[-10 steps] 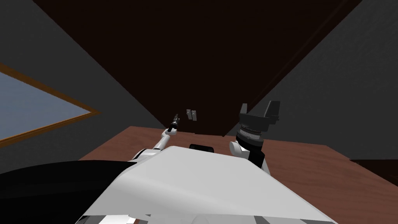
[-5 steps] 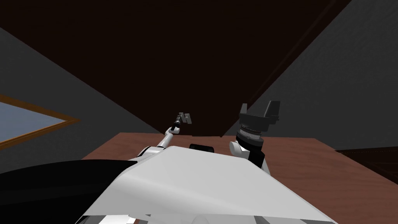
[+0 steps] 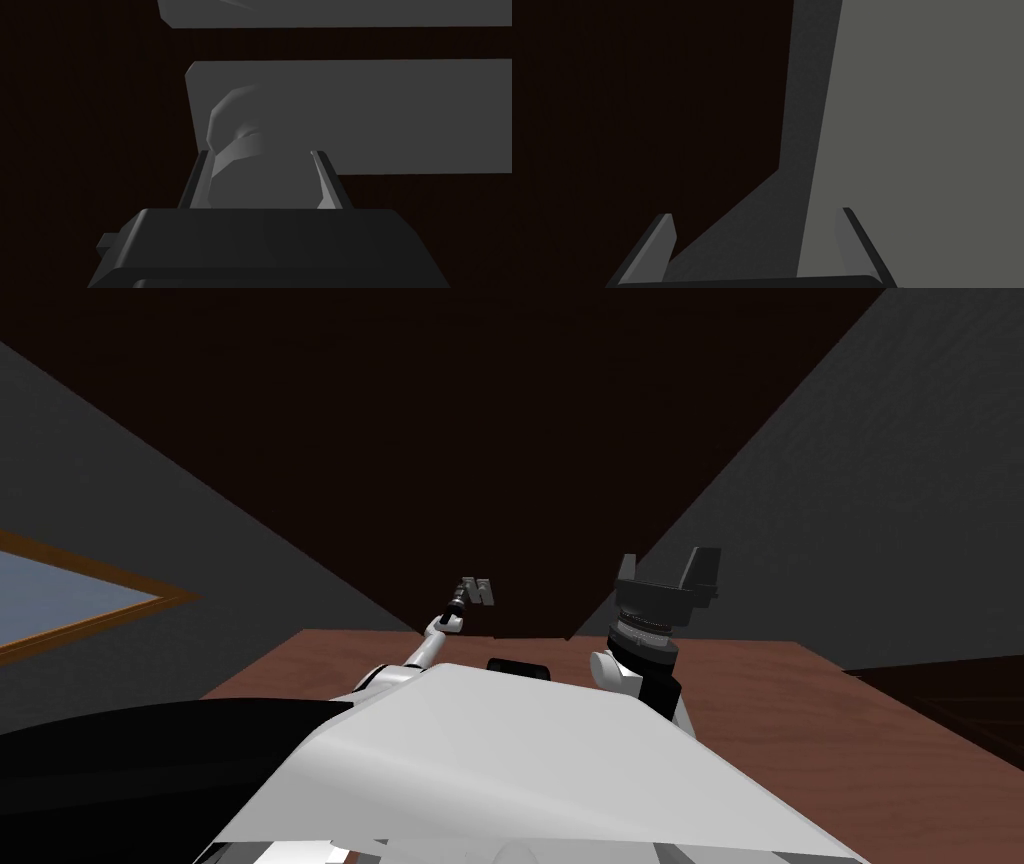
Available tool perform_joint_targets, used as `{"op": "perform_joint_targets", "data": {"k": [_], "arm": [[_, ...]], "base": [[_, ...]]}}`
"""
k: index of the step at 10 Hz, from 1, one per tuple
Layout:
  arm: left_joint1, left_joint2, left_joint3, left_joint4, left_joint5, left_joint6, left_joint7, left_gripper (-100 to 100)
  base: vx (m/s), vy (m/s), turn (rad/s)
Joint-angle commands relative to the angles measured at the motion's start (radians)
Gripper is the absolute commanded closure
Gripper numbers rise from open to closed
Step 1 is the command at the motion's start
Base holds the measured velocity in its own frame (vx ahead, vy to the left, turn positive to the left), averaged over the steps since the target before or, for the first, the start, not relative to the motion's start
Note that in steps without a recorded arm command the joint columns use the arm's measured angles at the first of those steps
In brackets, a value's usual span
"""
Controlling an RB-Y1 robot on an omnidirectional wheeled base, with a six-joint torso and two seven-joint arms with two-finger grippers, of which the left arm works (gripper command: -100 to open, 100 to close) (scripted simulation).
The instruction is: Pull the door open
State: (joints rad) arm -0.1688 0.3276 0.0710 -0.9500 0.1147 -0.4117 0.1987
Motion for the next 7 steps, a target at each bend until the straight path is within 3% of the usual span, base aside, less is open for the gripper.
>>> {"op": "perform_joint_targets", "data": {"k": [1,3,4,7], "arm": [[0.019,0.024,0.019,0.008,0.004,0.003,0.002,100],[0.032,0.041,0.029,0.013,0.007,0.005,0.005,100],[0.023,0.034,0.016,0.014,0.005,0.002,0.010,-100],[0.027,0.033,-0.006,-0.004,0.004,0.005,0.023,-100]], "base": [[-0.115,0.106,0.158],[-0.183,0.134,0.141],[-0.186,0.024,0.009],[-0.209,-0.044,-0.022]]}}
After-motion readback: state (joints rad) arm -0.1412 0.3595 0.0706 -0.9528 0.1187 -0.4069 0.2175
